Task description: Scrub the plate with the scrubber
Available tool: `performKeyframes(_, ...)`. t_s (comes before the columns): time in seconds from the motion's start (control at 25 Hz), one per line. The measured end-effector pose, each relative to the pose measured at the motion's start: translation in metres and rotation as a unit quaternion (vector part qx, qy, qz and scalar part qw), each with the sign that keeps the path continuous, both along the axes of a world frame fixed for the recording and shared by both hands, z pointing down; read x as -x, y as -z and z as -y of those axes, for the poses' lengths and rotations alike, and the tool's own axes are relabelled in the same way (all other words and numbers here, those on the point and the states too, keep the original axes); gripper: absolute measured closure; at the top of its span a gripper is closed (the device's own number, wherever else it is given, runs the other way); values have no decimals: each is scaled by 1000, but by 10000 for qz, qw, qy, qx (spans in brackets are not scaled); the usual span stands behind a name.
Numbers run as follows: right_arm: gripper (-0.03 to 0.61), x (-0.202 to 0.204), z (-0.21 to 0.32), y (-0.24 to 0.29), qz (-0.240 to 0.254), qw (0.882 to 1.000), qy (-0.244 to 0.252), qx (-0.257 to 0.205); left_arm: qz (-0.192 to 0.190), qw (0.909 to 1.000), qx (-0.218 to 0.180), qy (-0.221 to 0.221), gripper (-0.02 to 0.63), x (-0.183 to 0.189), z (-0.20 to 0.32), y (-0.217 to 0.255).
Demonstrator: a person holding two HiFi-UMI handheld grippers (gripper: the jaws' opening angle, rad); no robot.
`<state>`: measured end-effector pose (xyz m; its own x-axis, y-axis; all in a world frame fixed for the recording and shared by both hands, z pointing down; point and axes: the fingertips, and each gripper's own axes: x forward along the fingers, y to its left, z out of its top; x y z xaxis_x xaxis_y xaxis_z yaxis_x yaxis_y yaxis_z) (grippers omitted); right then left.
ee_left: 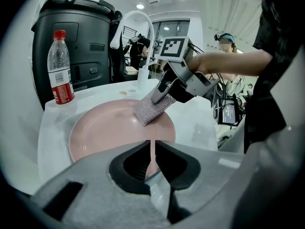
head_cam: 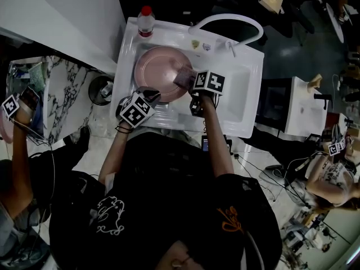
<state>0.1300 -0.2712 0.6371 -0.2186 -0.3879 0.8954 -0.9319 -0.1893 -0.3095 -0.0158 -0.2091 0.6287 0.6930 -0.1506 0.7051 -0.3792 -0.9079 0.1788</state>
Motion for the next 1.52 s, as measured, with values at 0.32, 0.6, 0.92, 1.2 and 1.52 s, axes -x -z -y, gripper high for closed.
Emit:
performKeyframes(0.32, 499, 13, 6, 18, 294, 9985, 76, -455, 23, 9999, 28, 125, 572, 5, -4, -3)
performKeyframes(0.6, 499, 92, 0, 26, 1073, 9890, 863, -539, -286, 9972, -88, 690, 572, 31, 0, 24)
performKeyframes(0.92, 499, 137, -10, 13, 1406, 9835, 1089, -320, -198, 9927, -137, 1185, 572, 64, -5, 27)
performKeyframes(1.2, 499, 121, -14, 6, 1003, 9869, 1239, -256, -142, 9929, -149, 1174, 572, 61, -7, 25)
performKeyframes(1.52, 499, 93, -28, 4, 963, 9895, 1068, -135, -160, 9947, -186, 1001, 572, 45, -5, 26)
